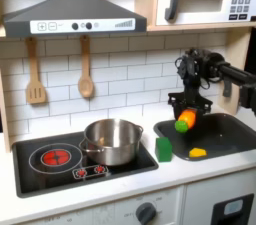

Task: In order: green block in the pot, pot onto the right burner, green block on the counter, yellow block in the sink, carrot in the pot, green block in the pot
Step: 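Put the carrot in the pot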

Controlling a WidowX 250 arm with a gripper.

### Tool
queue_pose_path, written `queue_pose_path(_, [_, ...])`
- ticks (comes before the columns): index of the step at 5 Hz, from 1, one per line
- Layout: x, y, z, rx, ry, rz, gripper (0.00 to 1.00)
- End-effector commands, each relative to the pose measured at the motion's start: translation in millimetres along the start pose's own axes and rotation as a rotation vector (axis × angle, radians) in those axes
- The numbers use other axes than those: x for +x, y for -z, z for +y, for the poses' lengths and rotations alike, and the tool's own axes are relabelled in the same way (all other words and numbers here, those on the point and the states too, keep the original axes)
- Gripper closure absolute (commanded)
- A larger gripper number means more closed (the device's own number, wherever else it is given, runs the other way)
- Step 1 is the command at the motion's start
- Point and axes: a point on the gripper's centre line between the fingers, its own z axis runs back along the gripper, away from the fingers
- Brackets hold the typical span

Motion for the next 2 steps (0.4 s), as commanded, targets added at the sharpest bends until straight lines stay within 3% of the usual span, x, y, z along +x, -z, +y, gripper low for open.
queue_pose_path(1, [-8.4,-30.8,1.2,0.043,-0.101,-0.031,1.00])
queue_pose_path(2, [-16.3,-46.3,13.2,0.087,-0.182,-0.045,1.00])
